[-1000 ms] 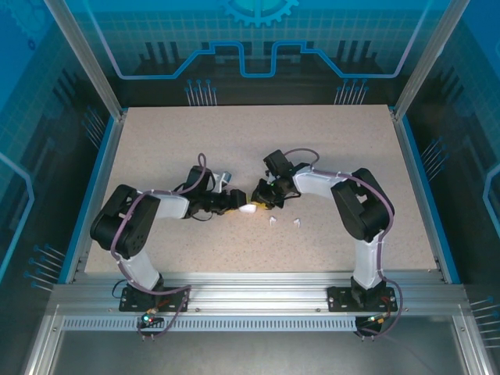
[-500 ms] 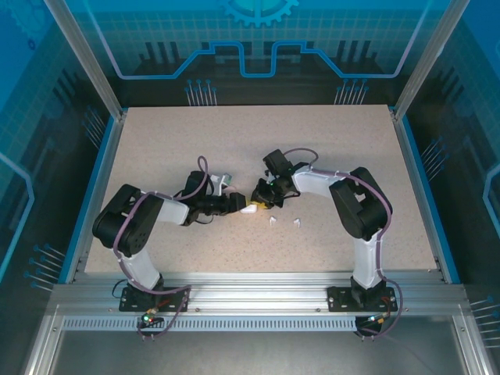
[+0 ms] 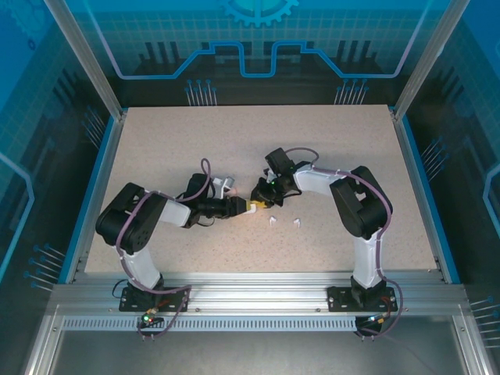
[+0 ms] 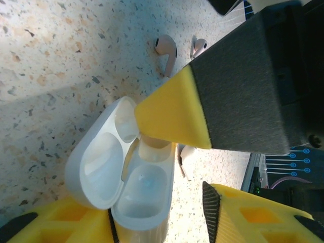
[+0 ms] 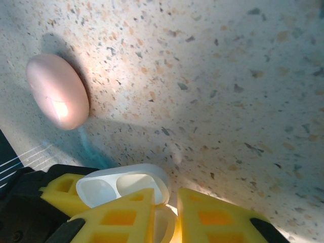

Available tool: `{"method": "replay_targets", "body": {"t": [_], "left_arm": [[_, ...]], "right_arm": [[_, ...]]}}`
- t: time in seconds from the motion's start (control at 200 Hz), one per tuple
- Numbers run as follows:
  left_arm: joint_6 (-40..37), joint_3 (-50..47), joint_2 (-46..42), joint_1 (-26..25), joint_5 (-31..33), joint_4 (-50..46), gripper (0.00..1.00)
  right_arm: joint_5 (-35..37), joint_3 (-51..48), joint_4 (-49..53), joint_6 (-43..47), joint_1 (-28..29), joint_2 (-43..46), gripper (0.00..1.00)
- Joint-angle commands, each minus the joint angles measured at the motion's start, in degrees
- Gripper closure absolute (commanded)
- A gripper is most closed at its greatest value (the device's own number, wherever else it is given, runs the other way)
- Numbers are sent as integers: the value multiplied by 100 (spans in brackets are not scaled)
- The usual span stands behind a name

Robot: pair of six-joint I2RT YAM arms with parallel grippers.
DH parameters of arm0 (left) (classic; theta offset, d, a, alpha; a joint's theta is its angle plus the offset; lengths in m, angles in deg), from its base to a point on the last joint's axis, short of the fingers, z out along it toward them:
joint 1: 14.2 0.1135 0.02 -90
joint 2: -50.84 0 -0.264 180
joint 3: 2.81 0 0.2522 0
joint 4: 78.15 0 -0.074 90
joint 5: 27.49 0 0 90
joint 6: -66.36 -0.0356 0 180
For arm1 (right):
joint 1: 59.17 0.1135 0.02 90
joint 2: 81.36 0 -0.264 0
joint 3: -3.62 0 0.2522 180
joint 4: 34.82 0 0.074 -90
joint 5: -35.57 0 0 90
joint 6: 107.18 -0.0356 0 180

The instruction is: Insert the wireless bluetooth earbuds into the charging case

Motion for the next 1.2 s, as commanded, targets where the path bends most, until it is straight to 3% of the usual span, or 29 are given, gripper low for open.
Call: {"method": "replay_targets", "body": {"t": [0.0,0.155,0.565,0.645,0.89,1.045,1.191], "left_arm": [[25,80,129,-82,-212,141,56],[41,131,208,-101,-175,166,58],[37,72,4,-111,-70,124,81],[0,69,-168,-110,-33,11,84],[-325,201,-1025,-112,238,-776,94],[-648,120,-1832,-208,760,-796,100],[-1180,-350,-2815,-544,1972,2,100]], "right_arm": [[-220,169,-49,91,-44,-71,80],[-212,157,-43,100,-54,-75,80],[-201,132,-17,77,-90,43,78],[-212,157,-10,54,-127,165,72],[-93,135,43,-43,-701,1375,40],[208,302,758,413,-1069,2240,32],[822,211,1458,1002,-1133,2839,31]]}}
